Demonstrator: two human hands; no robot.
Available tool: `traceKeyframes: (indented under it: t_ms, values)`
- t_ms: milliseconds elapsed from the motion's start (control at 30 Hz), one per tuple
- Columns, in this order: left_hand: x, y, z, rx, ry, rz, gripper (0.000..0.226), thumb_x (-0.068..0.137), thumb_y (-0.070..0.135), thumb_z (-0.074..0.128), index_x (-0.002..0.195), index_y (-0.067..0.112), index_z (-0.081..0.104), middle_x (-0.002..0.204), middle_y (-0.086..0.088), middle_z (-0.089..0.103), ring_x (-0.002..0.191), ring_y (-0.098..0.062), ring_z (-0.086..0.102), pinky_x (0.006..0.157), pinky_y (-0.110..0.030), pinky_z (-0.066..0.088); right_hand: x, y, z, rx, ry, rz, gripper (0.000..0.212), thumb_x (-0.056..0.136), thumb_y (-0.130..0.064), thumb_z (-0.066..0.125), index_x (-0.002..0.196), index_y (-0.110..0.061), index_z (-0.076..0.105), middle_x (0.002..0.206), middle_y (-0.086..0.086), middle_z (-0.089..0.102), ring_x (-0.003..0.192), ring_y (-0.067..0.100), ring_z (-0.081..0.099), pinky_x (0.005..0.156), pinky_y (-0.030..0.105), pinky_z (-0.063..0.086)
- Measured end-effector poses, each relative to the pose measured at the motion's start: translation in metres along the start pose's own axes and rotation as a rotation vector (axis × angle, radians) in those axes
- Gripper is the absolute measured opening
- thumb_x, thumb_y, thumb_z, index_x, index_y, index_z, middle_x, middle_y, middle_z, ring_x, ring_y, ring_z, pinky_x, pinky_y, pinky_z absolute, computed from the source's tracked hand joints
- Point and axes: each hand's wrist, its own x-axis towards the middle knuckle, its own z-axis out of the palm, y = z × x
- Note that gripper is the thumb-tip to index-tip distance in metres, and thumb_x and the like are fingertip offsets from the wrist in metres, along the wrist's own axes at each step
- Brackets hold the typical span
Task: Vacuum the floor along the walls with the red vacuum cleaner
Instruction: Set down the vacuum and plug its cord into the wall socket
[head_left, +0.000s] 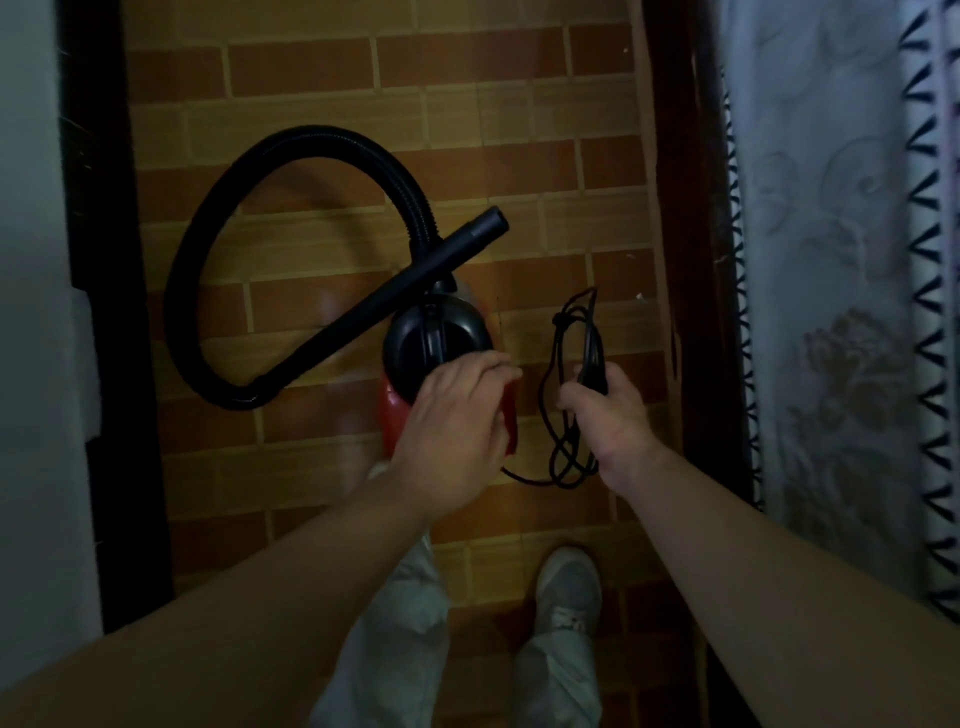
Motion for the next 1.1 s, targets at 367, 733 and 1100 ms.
traceKeyframes:
  t_ms: [367,733,1100]
  values:
    - [0.016,0.041,0.067,-0.110,-0.437,-0.094,0.069,0.097,0.016,0.054,0.159,0.014,0.025,0.166,-0.006,0.020,0.153,-0.018,0.017,0.125,-0.031,0.018,0.039,0.029,-0.042,-0.176,-0.045,0.050,0.019,0.098,-0.011,0.056,0.111,-0.024,0.061,0.105,0.002,0.068,0.094,0.019,0.064,0.082,0.035,0.055]
    - [0.019,0.055,0.082,-0.149,-0.494,-0.154,0.067,0.098,0.014,0.052,0.159,0.016,0.023,0.166,-0.005,0.020,0.153,-0.016,0.017,0.123,-0.024,0.016,0.056,0.058,-0.059,-0.356,0.018,0.156,0.042,0.103,-0.007,0.040,0.142,-0.019,0.048,0.130,0.011,0.060,0.118,0.029,0.057,0.104,0.045,0.049]
    - [0.007,0.059,0.066,-0.126,-0.473,-0.227,0.064,0.101,0.014,0.049,0.159,0.013,0.023,0.166,-0.004,0.021,0.152,-0.016,0.018,0.115,-0.015,0.010,0.021,0.039,-0.061,-0.517,0.011,-0.047,0.055,0.102,-0.007,0.051,0.154,-0.019,0.036,0.121,-0.004,0.054,0.130,0.025,0.051,0.100,0.024,0.039]
